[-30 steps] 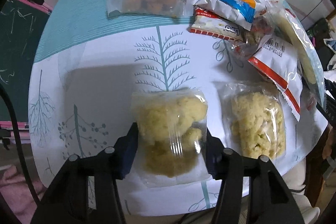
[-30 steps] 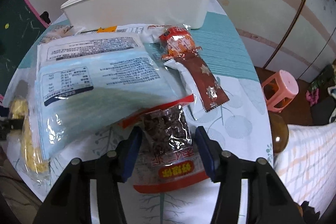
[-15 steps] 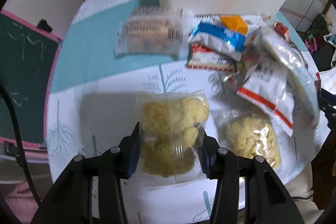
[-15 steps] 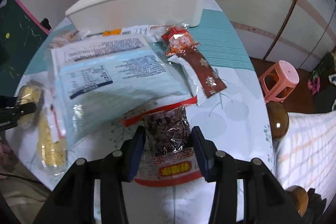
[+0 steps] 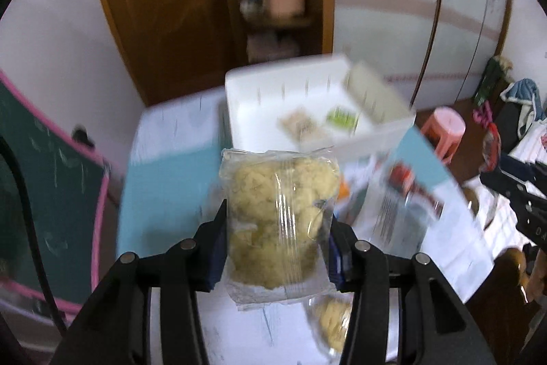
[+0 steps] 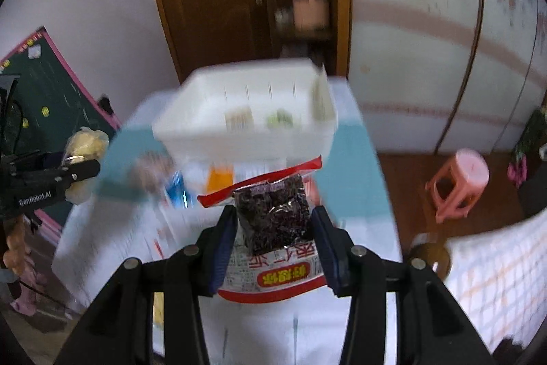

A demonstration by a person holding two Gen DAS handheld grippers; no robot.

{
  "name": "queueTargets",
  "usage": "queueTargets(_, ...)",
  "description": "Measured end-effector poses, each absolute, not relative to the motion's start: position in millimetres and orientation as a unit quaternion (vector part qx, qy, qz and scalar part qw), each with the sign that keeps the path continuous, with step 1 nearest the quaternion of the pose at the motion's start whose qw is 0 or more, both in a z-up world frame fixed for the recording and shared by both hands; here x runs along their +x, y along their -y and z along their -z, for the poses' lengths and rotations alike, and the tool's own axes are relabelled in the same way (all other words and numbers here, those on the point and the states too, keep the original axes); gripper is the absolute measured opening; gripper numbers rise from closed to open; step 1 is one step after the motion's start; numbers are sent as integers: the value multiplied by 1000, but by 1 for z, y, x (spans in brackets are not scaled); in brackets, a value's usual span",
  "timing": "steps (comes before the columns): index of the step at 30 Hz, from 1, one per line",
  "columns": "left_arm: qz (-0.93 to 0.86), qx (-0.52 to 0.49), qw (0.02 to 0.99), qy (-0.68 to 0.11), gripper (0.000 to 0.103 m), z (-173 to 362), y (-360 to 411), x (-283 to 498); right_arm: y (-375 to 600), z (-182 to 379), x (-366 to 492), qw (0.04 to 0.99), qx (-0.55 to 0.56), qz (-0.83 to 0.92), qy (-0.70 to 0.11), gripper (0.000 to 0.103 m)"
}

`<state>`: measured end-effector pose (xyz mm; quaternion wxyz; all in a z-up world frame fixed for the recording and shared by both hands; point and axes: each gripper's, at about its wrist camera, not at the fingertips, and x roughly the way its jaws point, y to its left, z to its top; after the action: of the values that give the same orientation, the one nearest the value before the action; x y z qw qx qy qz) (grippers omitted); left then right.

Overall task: Organize snacks
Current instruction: 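Carry both bags over the white tray and release them inside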

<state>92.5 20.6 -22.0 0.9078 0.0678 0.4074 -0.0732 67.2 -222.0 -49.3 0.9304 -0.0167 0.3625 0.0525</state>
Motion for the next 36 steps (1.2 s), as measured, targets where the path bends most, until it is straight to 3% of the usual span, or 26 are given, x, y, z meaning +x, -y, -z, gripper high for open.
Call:
queueTargets(8, 86, 52, 933, -346, 46, -72, 1, 160, 205, -53, 136, 961, -38, -41, -269, 45)
queueTargets(15, 41, 32, 943, -329, 46, -116, 10, 248, 202, -76, 222, 954, -12, -39, -297, 45)
queueTargets(21, 18, 45, 921, -386, 46, -62, 24, 312, 190, -23, 279, 929, -18, -41, -367, 45)
queueTargets(33, 20, 70, 859, -507, 47, 80, 34, 362, 181, 85, 328, 878, -28, -37, -476, 46)
queueTargets(34, 23, 69, 855, -513, 53, 86, 35, 358, 182, 89, 329, 876, -26, -40, -479, 46)
queueTargets(35, 26, 67, 854, -515, 70, 90, 33, 354, 182, 93, 329, 873, -23, -45, -485, 46)
queueTargets(36, 26, 63, 852, -518, 81, 94, 32, 354, 182, 98, 328, 869, -21, -48, -491, 46)
